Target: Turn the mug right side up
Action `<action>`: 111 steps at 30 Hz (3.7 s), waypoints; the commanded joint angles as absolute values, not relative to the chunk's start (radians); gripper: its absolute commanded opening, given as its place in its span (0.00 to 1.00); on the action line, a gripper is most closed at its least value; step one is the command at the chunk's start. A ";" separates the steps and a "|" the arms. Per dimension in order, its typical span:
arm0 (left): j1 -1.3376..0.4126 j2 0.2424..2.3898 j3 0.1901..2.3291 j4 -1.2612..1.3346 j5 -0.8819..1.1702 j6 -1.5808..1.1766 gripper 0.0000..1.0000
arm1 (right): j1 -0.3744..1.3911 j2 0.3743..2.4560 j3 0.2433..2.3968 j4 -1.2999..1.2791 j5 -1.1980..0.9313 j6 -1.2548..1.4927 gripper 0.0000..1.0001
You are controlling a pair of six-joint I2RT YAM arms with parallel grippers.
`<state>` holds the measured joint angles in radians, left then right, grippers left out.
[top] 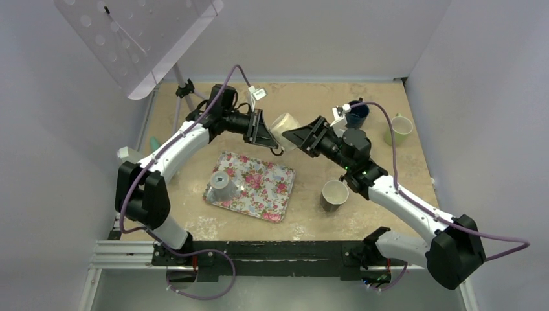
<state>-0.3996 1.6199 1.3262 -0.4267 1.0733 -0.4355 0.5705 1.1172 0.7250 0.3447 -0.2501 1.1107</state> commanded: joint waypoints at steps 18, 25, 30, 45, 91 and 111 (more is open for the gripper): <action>-0.431 1.542 1.561 -0.963 0.524 0.237 1.00 | 0.256 1.019 1.201 -0.636 0.324 0.446 0.00; -0.431 1.540 1.540 -1.036 0.418 0.341 1.00 | -0.115 1.207 1.305 -0.823 0.405 0.229 0.00; -0.432 1.551 1.558 -1.186 0.276 0.459 1.00 | -0.284 1.329 1.284 -0.790 0.238 0.163 0.00; -0.356 1.359 1.290 -1.207 0.194 0.543 0.97 | -0.376 1.555 1.216 -0.701 0.064 0.142 0.00; -0.305 1.495 0.912 -0.653 0.385 0.496 0.41 | -0.380 1.437 1.214 -0.638 0.003 0.138 0.65; -0.308 1.485 0.962 -0.608 0.518 0.497 0.00 | -0.377 1.371 1.227 -0.647 -0.062 0.120 0.65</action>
<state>-0.3042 1.5066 0.8791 -0.5522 0.4366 0.5388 -0.3798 1.4311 1.1973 -0.6563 -0.0456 0.1368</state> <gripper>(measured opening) 0.182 0.651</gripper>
